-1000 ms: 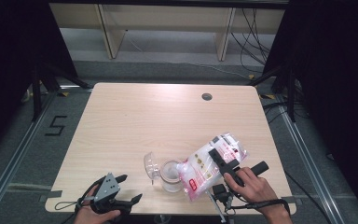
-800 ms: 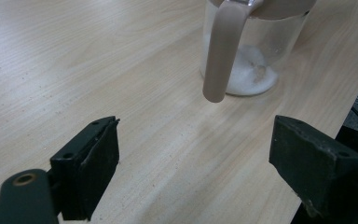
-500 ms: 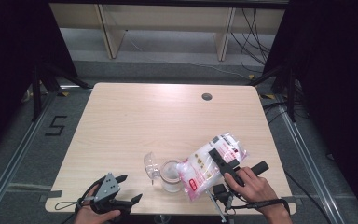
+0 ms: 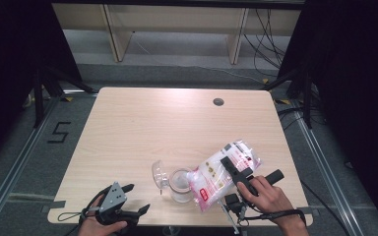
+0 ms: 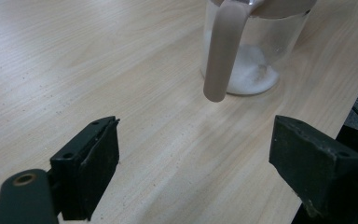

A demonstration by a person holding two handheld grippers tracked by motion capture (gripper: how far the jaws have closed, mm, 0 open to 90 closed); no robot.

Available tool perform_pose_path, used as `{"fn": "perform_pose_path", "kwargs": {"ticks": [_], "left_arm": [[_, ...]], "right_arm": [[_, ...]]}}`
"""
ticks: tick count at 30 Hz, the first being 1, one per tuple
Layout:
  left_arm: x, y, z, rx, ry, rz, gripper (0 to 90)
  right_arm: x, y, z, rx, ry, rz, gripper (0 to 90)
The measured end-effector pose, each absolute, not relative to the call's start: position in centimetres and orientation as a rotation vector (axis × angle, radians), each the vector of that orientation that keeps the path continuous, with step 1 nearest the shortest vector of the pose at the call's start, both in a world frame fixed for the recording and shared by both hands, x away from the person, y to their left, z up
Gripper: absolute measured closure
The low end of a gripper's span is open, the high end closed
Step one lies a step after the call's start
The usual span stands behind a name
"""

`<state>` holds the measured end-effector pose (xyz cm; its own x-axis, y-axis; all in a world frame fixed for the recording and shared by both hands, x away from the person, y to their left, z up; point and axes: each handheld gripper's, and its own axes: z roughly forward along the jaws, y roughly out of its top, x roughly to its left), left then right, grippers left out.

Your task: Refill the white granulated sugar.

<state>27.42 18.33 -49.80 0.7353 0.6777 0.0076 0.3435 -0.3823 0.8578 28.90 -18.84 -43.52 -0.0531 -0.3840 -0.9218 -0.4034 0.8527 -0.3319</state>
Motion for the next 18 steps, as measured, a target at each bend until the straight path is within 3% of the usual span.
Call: {"fn": "perform_pose_path", "kwargs": {"ticks": [18], "left_arm": [[27.4, 18.32, -49.8, 1.992, 0.779, 0.443, 15.6]], "right_arm": [[28.9, -18.83, -43.56, -0.628, 1.647, 0.024, 59.3]]}}
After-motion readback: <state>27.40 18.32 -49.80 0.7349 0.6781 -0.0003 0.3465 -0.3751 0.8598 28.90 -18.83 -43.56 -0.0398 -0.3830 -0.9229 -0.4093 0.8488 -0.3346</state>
